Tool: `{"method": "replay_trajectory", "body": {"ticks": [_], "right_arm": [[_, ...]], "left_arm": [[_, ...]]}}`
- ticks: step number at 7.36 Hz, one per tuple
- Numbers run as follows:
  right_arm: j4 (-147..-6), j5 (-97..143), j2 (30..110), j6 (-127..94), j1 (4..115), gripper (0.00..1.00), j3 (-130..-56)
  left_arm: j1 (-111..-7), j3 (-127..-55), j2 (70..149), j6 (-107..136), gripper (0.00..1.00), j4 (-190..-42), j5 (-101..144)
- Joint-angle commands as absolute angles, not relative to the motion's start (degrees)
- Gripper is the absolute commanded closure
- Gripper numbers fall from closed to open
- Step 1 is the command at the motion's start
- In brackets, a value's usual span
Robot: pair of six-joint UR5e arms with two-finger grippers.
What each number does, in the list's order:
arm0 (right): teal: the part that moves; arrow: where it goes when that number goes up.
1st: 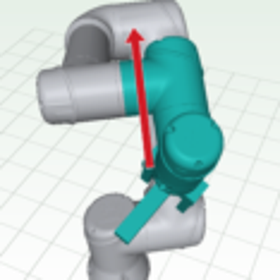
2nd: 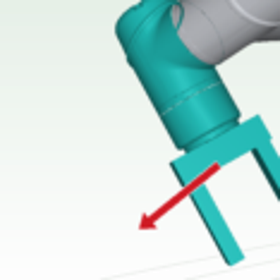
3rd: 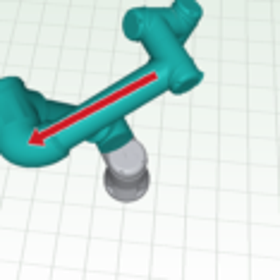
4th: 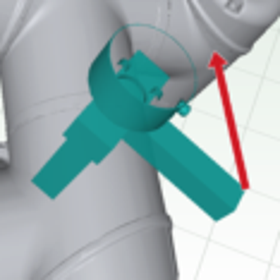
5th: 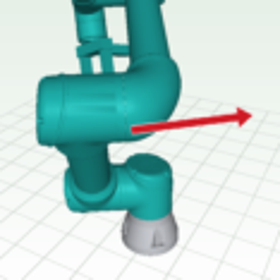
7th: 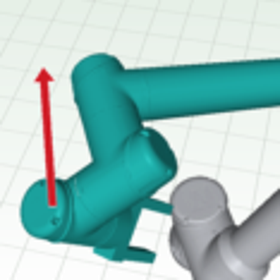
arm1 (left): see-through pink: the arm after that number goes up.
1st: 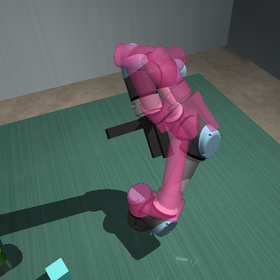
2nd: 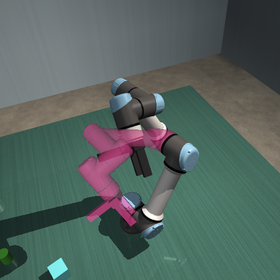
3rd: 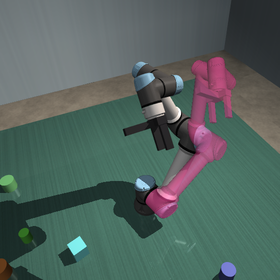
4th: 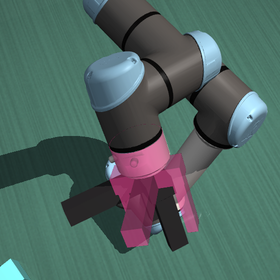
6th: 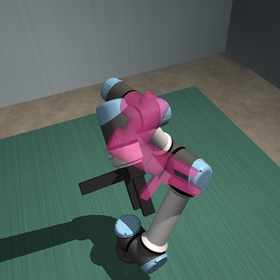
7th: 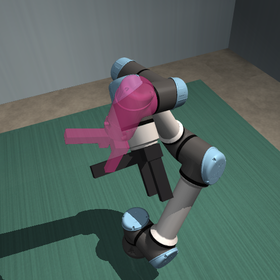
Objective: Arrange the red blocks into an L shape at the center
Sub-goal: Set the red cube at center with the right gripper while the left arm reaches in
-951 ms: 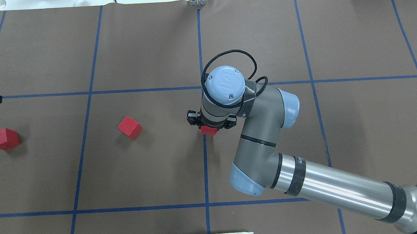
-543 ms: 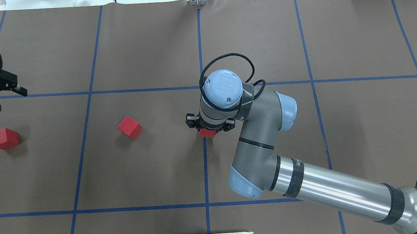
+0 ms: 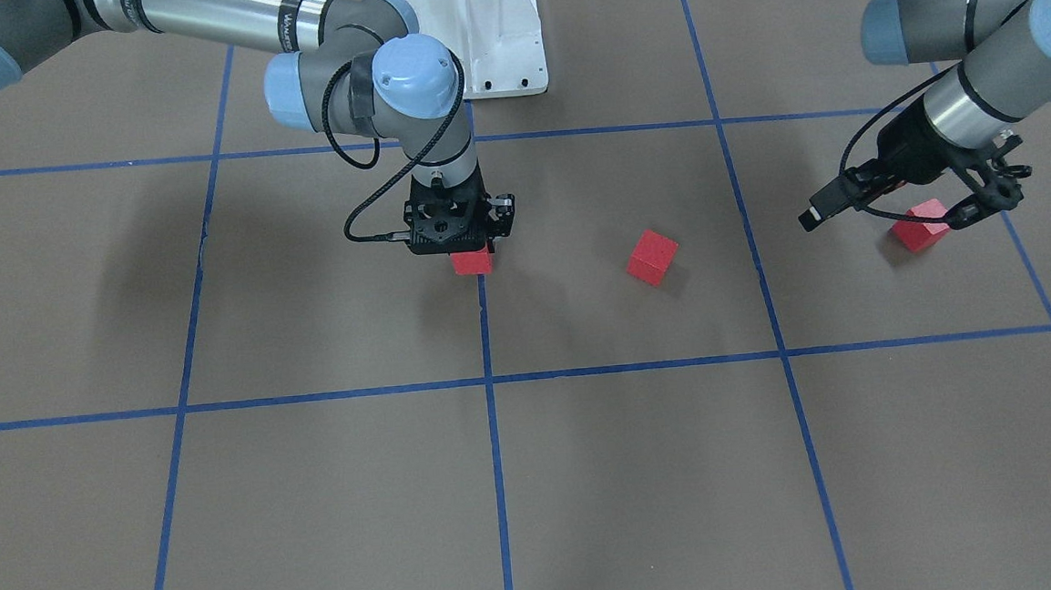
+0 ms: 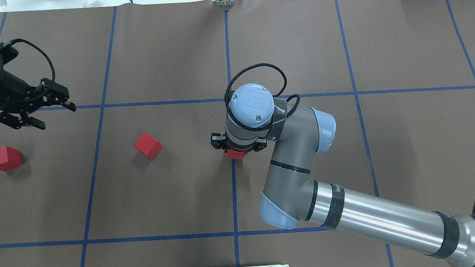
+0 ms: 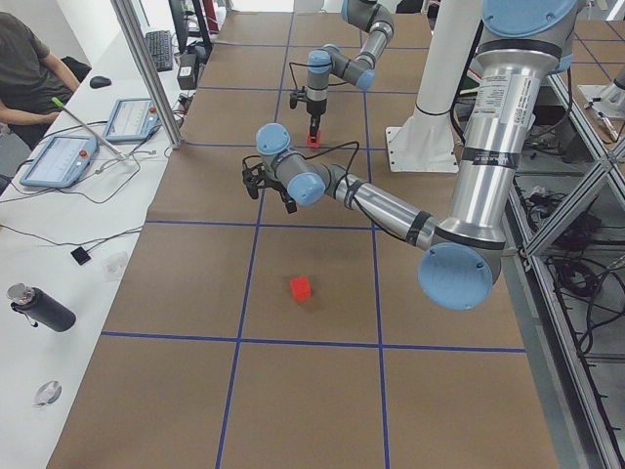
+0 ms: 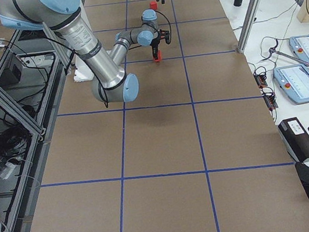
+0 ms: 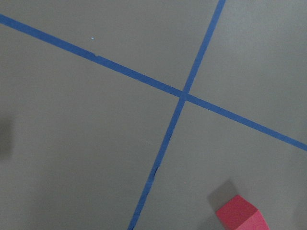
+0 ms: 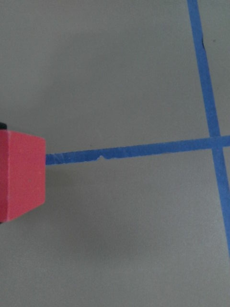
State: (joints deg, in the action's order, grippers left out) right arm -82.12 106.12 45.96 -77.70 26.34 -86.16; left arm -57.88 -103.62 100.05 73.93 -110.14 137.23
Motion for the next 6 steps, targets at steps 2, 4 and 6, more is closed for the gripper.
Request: {"method": "replay_trajectory", "body": {"ticks": [2,4,6], "right_arm": [[-82.0,104.1,45.8,-75.9,25.6,0.01,-85.7],[-82.0,104.4,45.0,-75.2,25.8,0.00,-86.4],[-82.1,109.1,49.2,-75.1,30.1,0.00,-91.6]], "left_arm": [[-56.8,-103.1,101.2,75.1,0.00,-110.1,136.5],[-55.0,-101.0,105.3,81.1,0.00,-110.0,135.8],[-50.0,-100.8,107.1,93.3,0.00,-110.0,129.7]]}}
